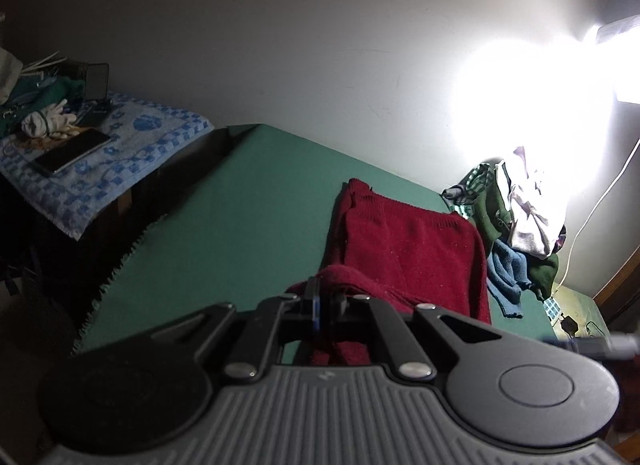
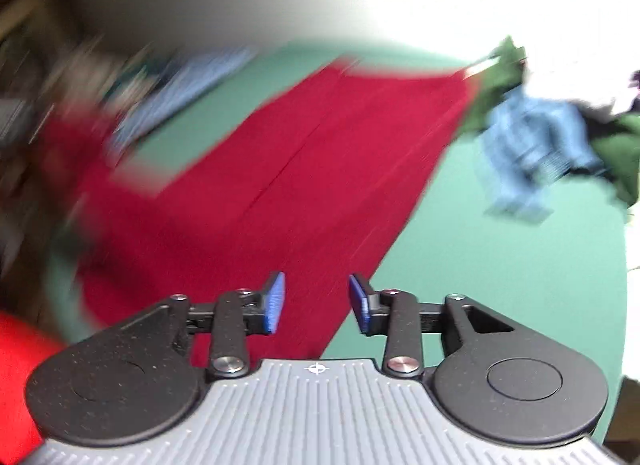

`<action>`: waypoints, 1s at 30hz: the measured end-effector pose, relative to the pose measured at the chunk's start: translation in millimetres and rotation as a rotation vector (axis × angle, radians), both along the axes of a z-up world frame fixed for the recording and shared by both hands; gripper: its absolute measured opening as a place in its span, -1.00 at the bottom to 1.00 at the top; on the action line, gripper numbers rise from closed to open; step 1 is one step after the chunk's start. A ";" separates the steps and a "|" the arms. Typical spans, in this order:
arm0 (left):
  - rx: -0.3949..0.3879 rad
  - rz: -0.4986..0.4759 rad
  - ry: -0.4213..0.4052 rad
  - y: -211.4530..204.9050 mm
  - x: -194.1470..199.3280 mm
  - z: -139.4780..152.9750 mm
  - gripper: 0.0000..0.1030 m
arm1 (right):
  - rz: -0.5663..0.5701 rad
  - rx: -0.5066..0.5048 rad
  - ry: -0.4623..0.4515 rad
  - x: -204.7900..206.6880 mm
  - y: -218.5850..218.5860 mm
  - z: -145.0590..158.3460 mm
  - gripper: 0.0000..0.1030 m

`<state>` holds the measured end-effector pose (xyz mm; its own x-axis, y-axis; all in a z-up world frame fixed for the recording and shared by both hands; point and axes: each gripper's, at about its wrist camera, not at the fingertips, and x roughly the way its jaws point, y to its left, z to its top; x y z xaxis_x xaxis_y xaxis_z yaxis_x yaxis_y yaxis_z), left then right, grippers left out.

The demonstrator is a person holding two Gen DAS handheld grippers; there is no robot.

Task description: Fold clothes

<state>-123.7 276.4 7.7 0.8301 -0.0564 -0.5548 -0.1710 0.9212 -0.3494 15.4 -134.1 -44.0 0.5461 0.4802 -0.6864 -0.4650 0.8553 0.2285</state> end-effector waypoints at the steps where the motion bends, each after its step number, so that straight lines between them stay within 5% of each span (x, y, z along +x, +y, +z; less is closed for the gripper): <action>1: 0.001 -0.002 -0.004 -1.4 -0.5 1.6 -0.97 | -0.078 0.042 -0.005 25.0 -5.9 1.2 -0.23; 4: 0.002 0.002 -0.004 -2.4 -4.7 5.6 -0.97 | -0.240 0.124 -0.025 97.1 -15.0 -2.7 -0.23; 10: 0.006 0.023 0.000 -4.4 -16.3 9.7 -0.97 | -0.357 0.094 -0.023 193.4 5.1 -27.0 -0.22; 12: 0.000 0.035 -0.002 -5.2 -18.9 9.9 -0.97 | -0.371 0.084 -0.005 206.0 12.2 -32.8 -0.25; 17: -0.006 0.048 -0.012 -3.9 -21.9 10.5 -0.97 | -0.359 0.046 0.006 218.9 26.4 -36.1 -0.96; 24: -0.018 0.076 -0.018 10.7 -35.5 17.4 -0.97 | -0.280 0.126 -0.008 227.7 43.3 -19.6 -0.96; 27: -0.017 0.084 -0.007 13.7 -39.1 16.5 -0.97 | -0.324 0.084 -0.074 228.4 47.6 -14.9 -0.73; 29: -0.027 0.090 -0.007 14.9 -40.2 14.9 -0.97 | -0.401 -0.010 -0.125 235.3 50.5 -20.5 0.00; 30: -0.026 0.086 -0.008 12.7 -39.1 14.5 -0.97 | -0.418 -0.043 -0.129 238.3 50.3 -24.9 0.05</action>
